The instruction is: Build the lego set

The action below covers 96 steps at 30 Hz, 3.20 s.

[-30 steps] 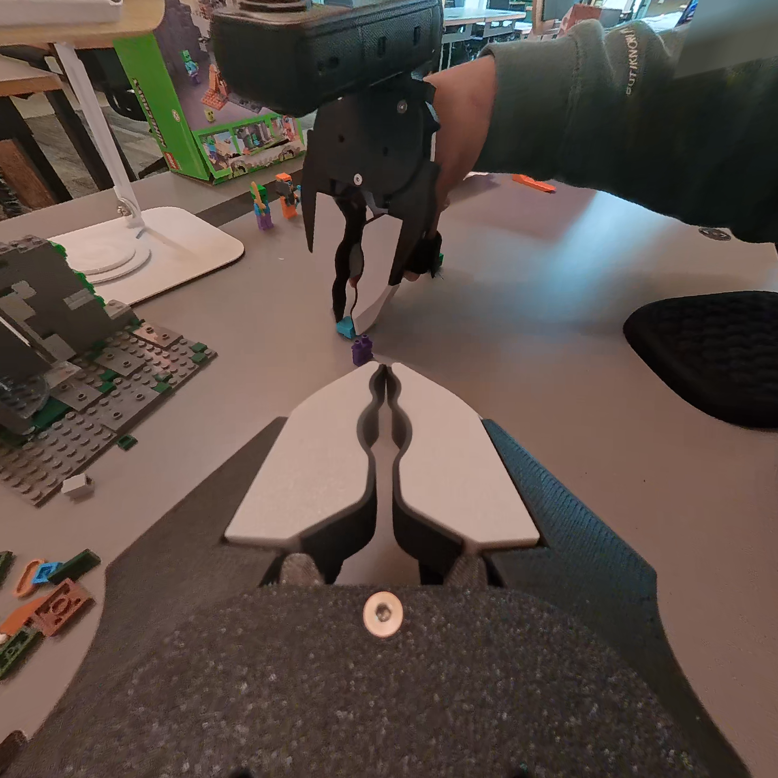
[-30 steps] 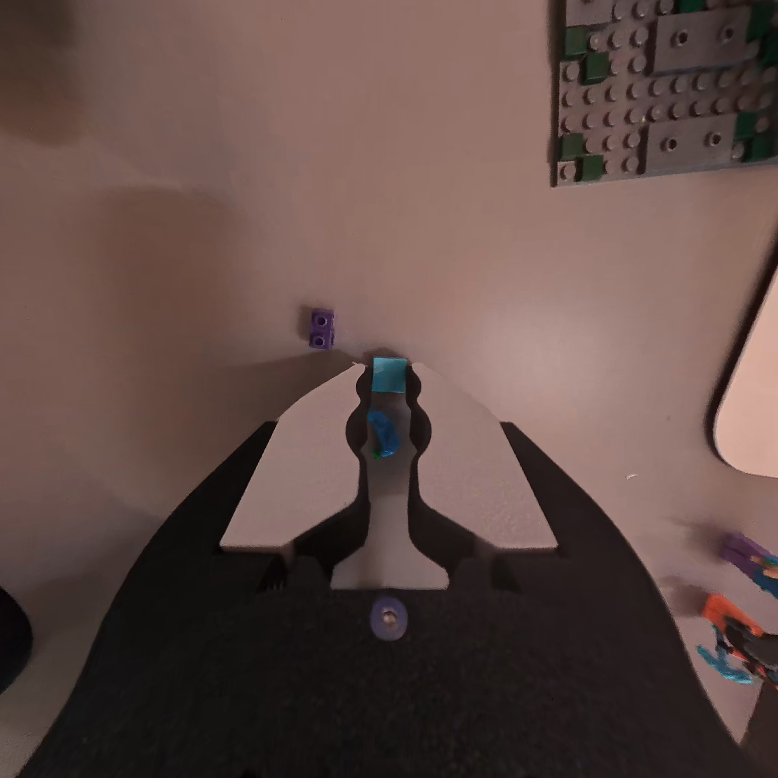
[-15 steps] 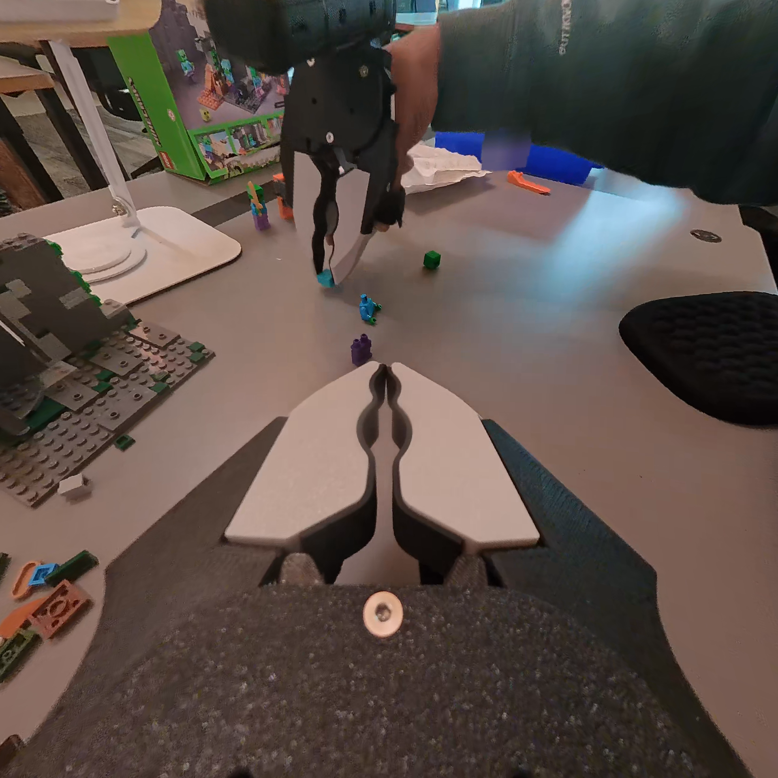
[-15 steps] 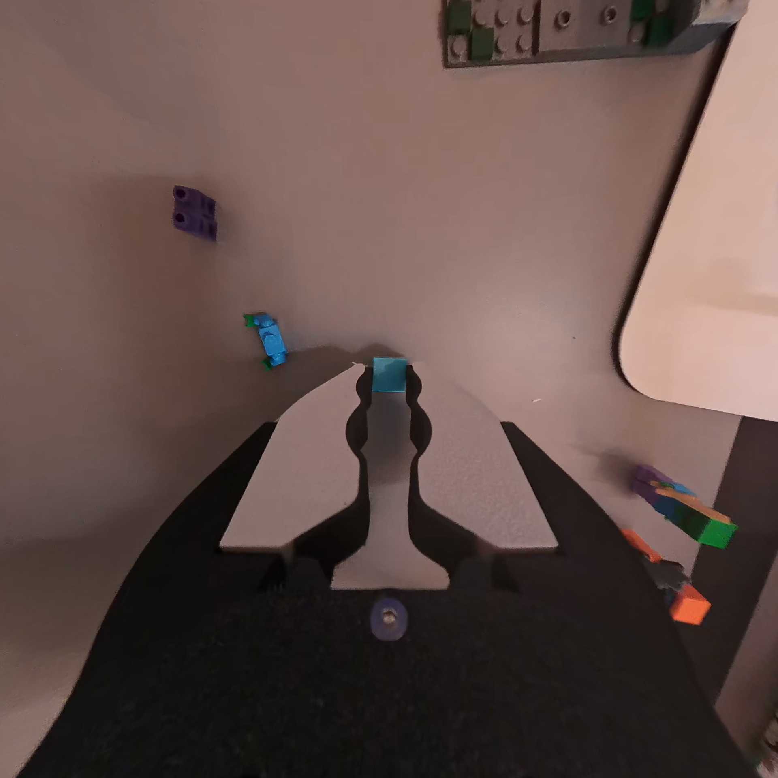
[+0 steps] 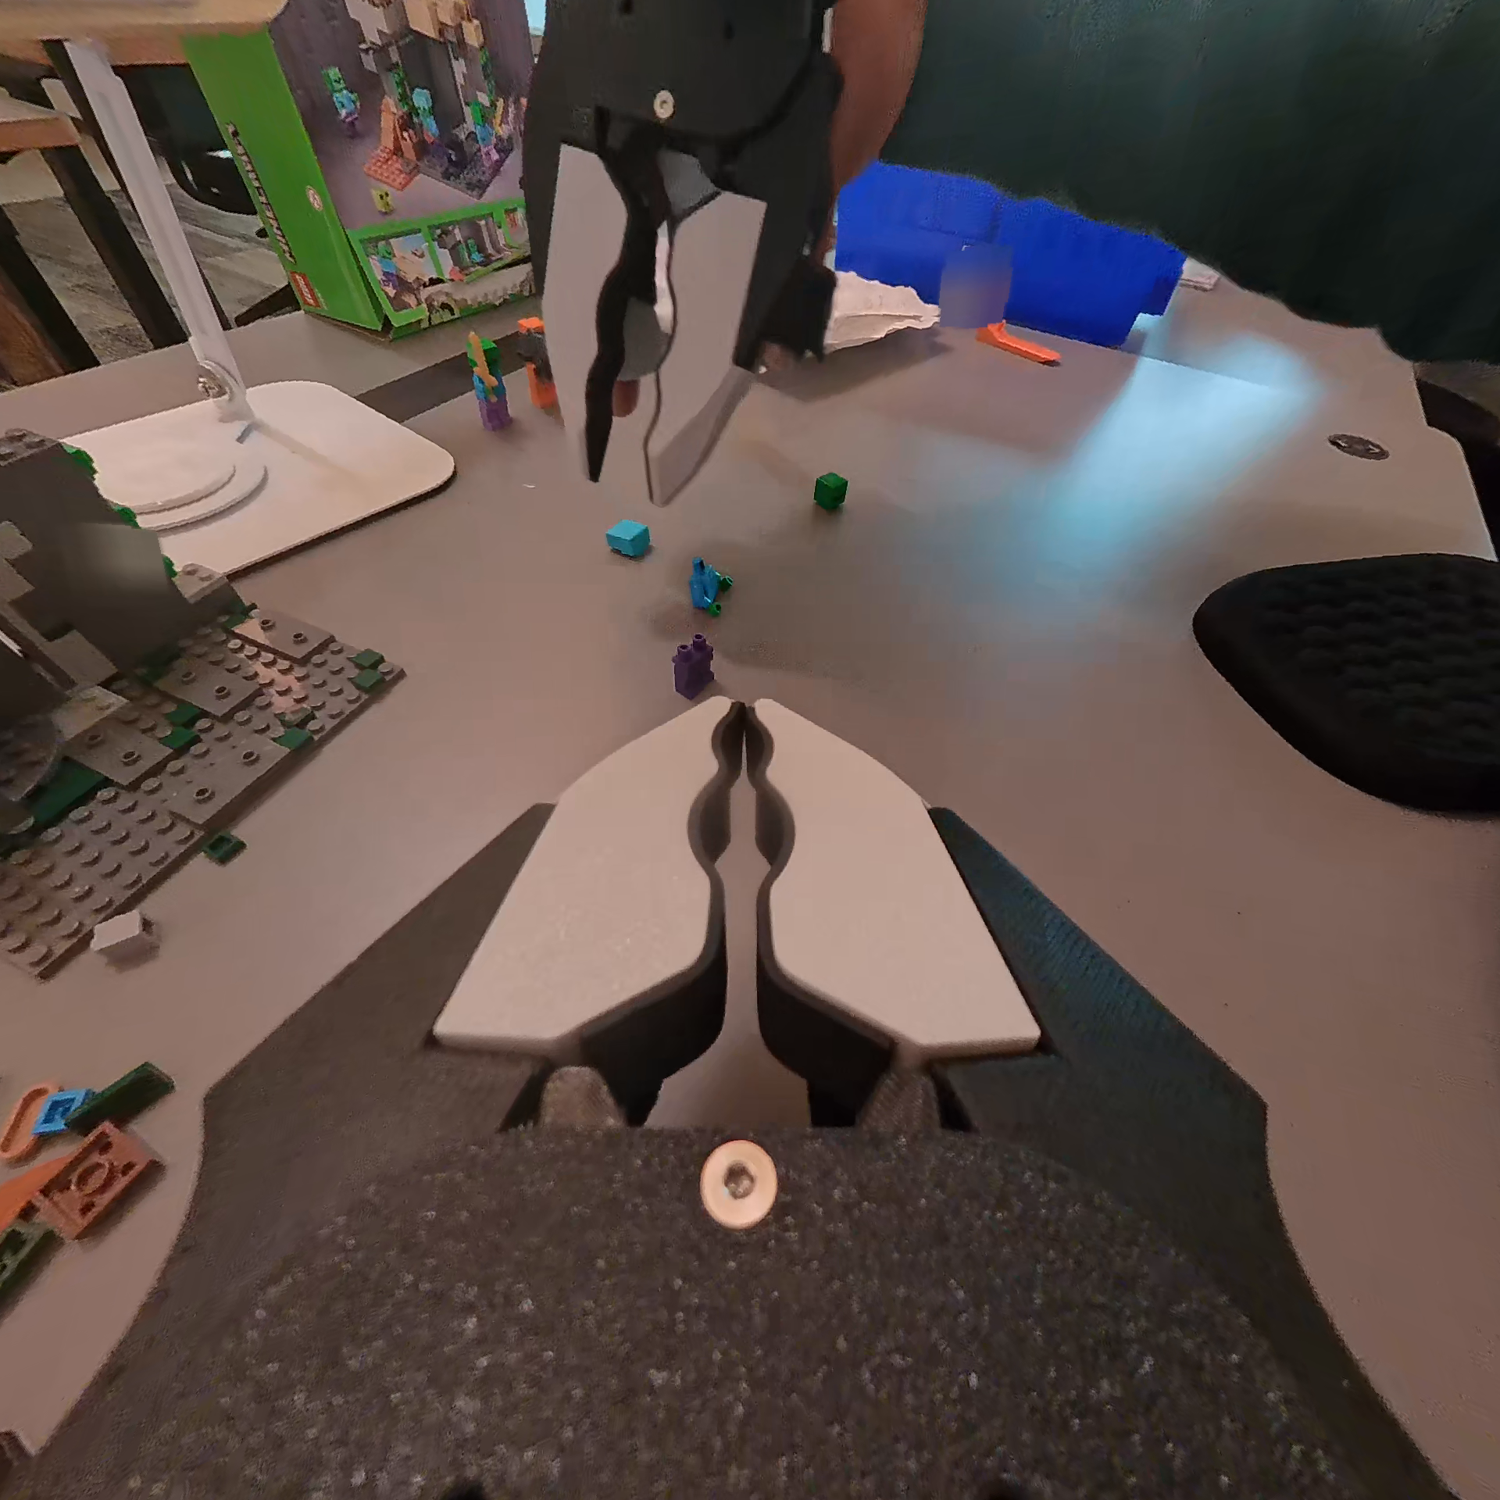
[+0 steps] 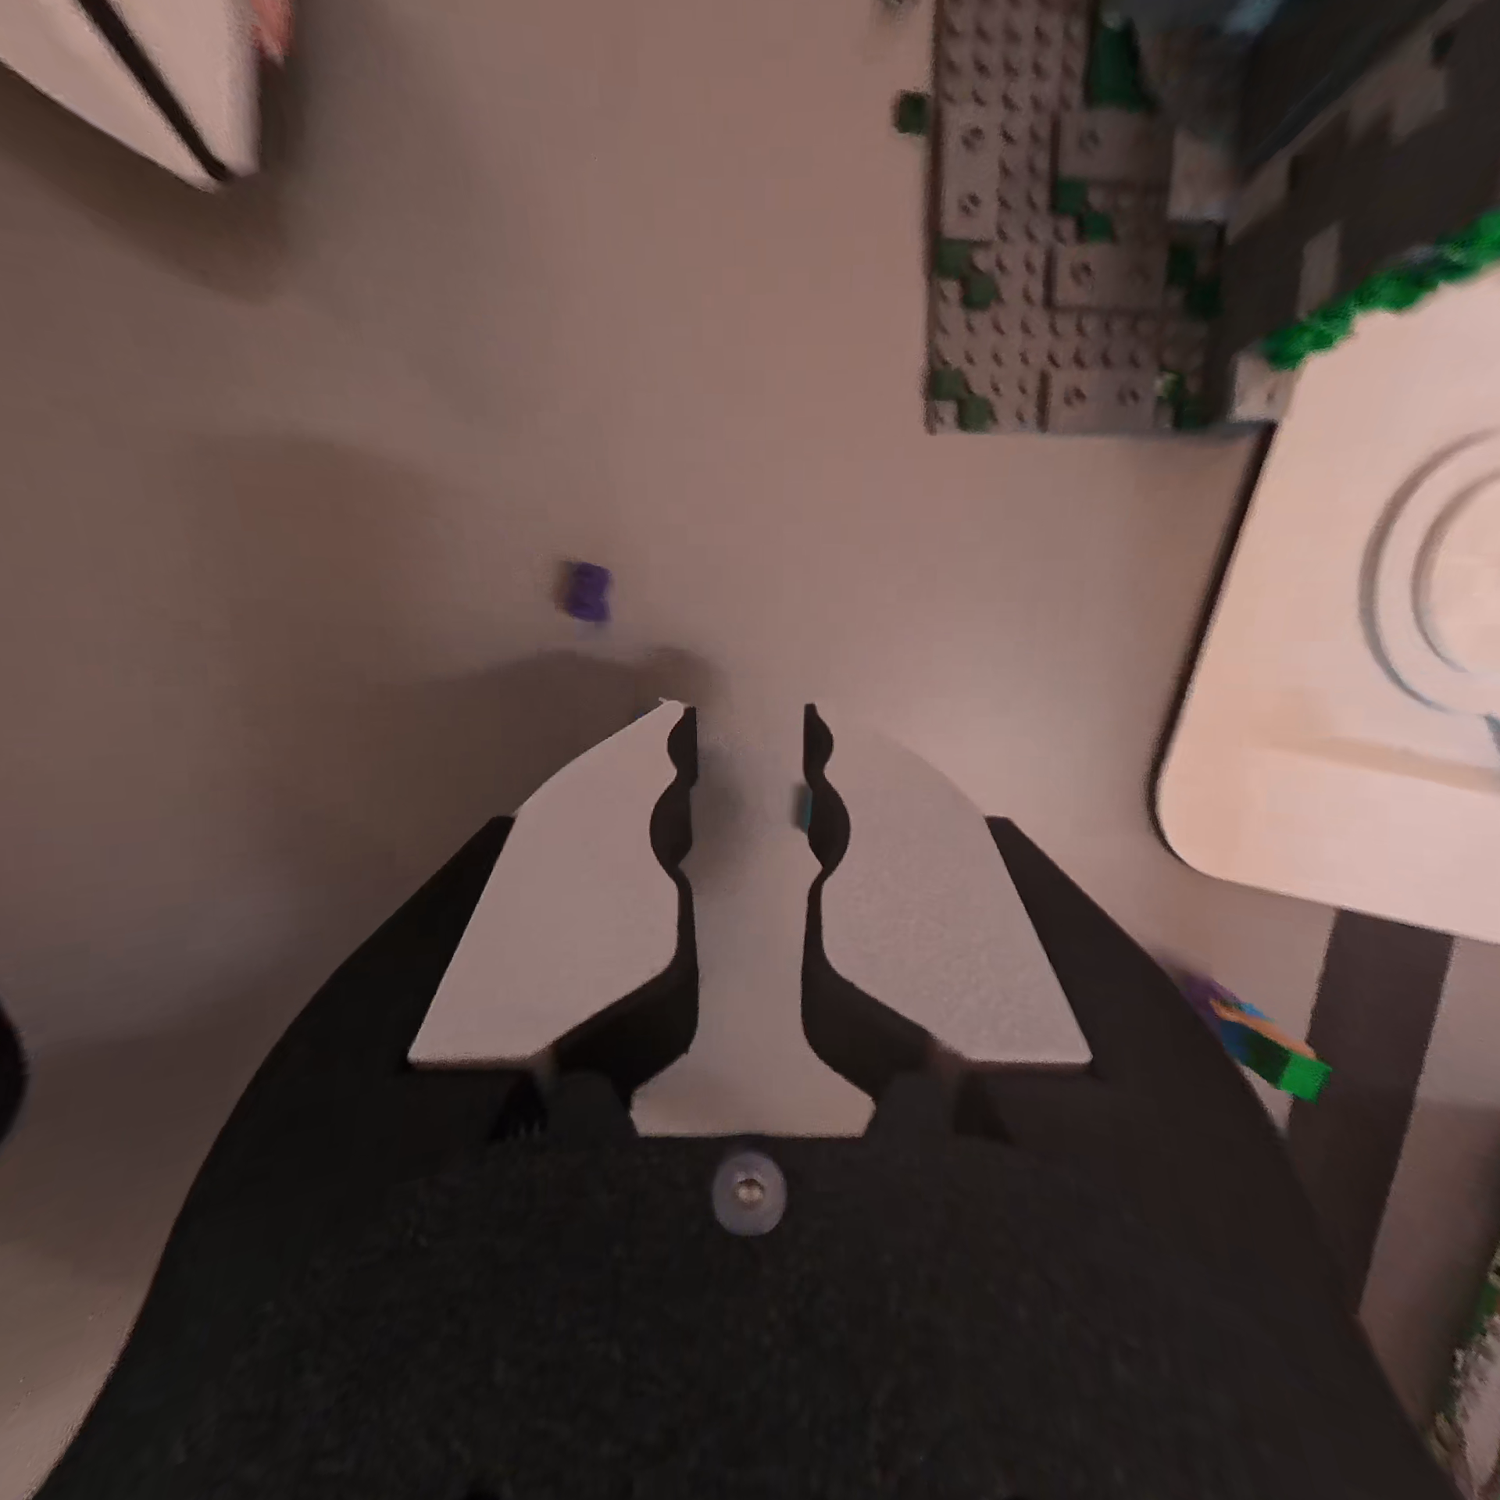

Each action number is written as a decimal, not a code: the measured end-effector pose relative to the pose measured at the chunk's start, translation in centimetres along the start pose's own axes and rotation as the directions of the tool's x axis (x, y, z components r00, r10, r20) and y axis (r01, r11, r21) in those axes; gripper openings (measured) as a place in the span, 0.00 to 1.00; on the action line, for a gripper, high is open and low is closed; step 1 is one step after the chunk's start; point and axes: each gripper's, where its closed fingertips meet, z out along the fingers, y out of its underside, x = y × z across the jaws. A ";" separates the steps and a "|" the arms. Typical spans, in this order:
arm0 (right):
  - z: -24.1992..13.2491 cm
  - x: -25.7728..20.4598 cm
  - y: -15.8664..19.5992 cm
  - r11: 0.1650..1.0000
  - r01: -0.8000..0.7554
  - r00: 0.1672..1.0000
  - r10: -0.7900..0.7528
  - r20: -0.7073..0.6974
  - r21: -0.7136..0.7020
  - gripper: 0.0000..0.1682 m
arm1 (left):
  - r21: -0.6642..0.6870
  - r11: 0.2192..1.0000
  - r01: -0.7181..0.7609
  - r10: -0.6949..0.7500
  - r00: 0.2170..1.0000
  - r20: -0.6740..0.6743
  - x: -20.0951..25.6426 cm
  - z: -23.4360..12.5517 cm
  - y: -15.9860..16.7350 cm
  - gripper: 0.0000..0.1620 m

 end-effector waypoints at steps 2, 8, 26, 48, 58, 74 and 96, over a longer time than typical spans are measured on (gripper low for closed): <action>0.7 -1.7 -0.9 1.000 0.027 0.999 -0.027 0.019 -0.014 0.16 | 0.000 1.000 -0.004 0.004 1.000 0.000 0.1 0.0 0.0 0.00; 2.5 -4.4 -2.2 0.998 0.046 0.998 -0.043 0.055 -0.051 0.16 | 0.008 1.000 -0.022 0.022 1.000 0.015 0.1 -0.2 -0.3 0.00; 4.1 -4.8 -1.3 0.989 -0.041 0.996 0.052 0.072 -0.145 0.14 | 0.001 1.000 -0.025 0.025 0.999 0.028 -0.1 -0.3 -0.3 0.00; 6.4 -5.7 -5.1 0.986 0.103 0.990 -0.088 0.113 -0.132 0.05 | 0.004 1.000 -0.029 0.028 0.999 0.022 -0.1 -0.3 -0.3 0.00; 6.0 -5.7 -5.5 0.991 0.094 0.991 -0.084 0.107 -0.092 0.10 | 0.001 1.000 -0.030 0.030 0.999 0.010 0.1 -0.2 -0.2 0.00; 1.0 -3.3 -2.5 0.999 0.031 0.999 -0.031 -0.028 -0.033 0.12 | -0.008 1.000 -0.027 0.028 1.000 0.015 0.2 0.0 0.0 0.00; -1.0 -2.8 4.9 0.992 -0.016 0.999 0.010 -0.044 -0.125 0.16 | -0.027 1.000 -0.014 0.014 1.000 0.022 0.0 0.1 0.4 0.00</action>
